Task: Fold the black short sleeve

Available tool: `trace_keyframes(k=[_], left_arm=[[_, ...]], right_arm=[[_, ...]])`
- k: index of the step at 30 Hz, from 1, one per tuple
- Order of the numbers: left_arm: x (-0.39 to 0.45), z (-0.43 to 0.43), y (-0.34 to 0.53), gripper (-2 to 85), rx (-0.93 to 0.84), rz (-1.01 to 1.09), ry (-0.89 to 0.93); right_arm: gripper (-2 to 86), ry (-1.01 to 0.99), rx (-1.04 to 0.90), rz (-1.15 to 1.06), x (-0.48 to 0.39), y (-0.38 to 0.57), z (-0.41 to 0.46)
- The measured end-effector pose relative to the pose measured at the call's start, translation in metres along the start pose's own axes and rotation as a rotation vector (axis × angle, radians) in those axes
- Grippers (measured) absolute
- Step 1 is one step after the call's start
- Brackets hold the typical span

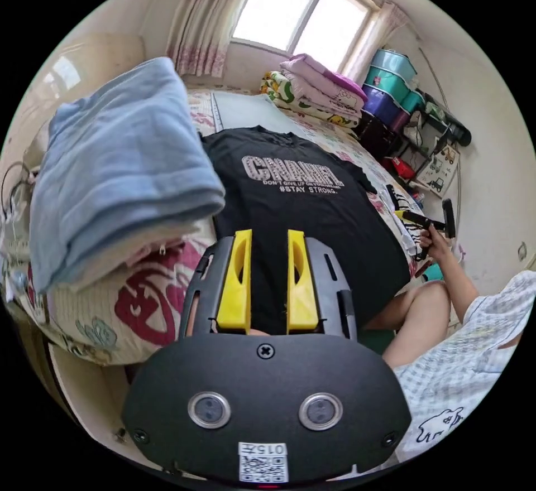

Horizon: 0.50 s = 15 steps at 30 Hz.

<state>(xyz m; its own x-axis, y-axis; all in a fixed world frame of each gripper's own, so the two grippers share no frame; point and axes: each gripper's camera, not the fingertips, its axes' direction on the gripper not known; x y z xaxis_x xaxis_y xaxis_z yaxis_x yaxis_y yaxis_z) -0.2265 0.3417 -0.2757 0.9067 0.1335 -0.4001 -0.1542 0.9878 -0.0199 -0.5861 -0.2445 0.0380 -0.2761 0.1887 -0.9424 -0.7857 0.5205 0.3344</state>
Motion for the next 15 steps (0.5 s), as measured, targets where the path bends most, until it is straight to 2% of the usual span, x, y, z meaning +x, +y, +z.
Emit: trace_keyframes(k=[6, 8, 11, 13, 15], left_arm=[[-0.054, -0.016, 0.074, 12.1, -0.059, -0.223, -0.031], [-0.063, -0.015, 0.089, 12.4, -0.06, -0.25, 0.0], [-0.079, 0.002, 0.106, 12.8, -0.095, -0.304, 0.094], [-0.088, 0.019, 0.114, 12.7, -0.121, -0.34, 0.172], [-0.084, 0.025, 0.111, 12.4, -0.118, -0.334, 0.171]], right_arm=[[12.6, -0.003, -0.031, 0.063, 0.02, 0.043, -0.067], [13.0, -0.026, -0.029, 0.067, 0.023, 0.045, -0.086], [13.2, 0.011, -0.138, 0.086, 0.026, 0.048, -0.097], [13.2, -0.066, -0.204, 0.083, 0.024, 0.045, -0.105], [12.9, -0.12, -0.24, 0.083, 0.024, 0.044, -0.109]])
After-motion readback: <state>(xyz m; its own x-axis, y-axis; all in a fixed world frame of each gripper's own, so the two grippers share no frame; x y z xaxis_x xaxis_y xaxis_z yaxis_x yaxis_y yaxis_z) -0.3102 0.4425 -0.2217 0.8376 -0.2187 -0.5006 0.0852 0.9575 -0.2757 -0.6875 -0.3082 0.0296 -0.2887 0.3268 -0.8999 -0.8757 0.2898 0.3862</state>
